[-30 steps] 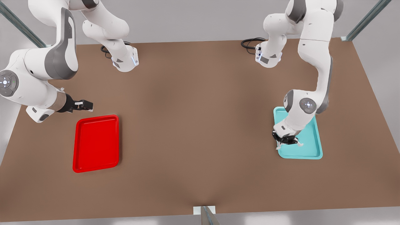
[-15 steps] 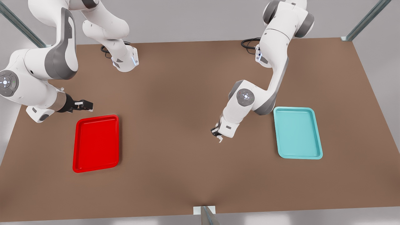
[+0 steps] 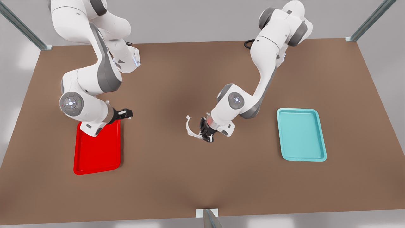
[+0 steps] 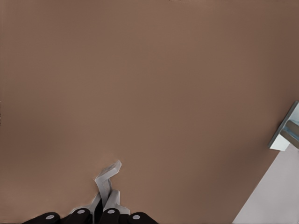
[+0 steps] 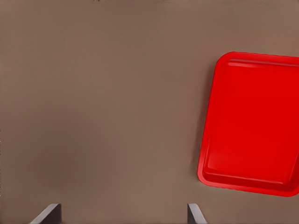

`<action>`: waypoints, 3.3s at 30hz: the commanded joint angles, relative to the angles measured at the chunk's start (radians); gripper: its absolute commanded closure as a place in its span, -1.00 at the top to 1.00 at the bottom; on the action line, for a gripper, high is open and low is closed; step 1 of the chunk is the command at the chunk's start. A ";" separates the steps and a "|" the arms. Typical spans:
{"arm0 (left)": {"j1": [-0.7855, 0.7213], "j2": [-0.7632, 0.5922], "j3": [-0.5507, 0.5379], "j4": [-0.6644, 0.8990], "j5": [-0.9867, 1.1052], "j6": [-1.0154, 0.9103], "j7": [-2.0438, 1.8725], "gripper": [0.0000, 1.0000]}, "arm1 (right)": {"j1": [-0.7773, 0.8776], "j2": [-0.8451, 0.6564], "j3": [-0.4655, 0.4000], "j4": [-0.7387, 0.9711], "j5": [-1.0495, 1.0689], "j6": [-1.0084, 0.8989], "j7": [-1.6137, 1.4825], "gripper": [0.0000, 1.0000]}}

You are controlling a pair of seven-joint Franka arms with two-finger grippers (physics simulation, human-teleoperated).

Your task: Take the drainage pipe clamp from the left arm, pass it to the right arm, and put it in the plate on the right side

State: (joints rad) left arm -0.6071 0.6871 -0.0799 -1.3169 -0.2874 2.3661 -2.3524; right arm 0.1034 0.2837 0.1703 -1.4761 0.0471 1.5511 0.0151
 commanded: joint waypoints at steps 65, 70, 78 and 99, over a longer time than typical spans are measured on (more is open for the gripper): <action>-0.033 -0.103 0.022 0.042 0.004 -0.136 -1.041 1.00 | 0.252 0.072 0.072 -0.196 -0.139 0.646 0.433 -0.57; 0.171 -0.141 0.022 0.042 -0.003 -0.404 -0.090 1.00 | 0.164 0.034 0.074 -0.285 -0.144 0.641 0.419 -0.57; 0.501 -0.422 0.072 -0.045 0.298 -0.712 2.174 1.00 | -0.093 -0.024 0.075 -0.351 -0.164 0.606 0.189 -0.57; 0.543 -0.528 0.054 -0.183 0.313 -0.711 2.237 1.00 | -0.522 0.178 0.069 -0.332 -0.167 0.428 -0.150 1.00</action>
State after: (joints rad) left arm -0.0651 0.1596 -0.0260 -1.5015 0.0232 1.6659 -0.7485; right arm -0.4189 0.4582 0.2389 -1.8119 -0.1230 1.9863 0.0538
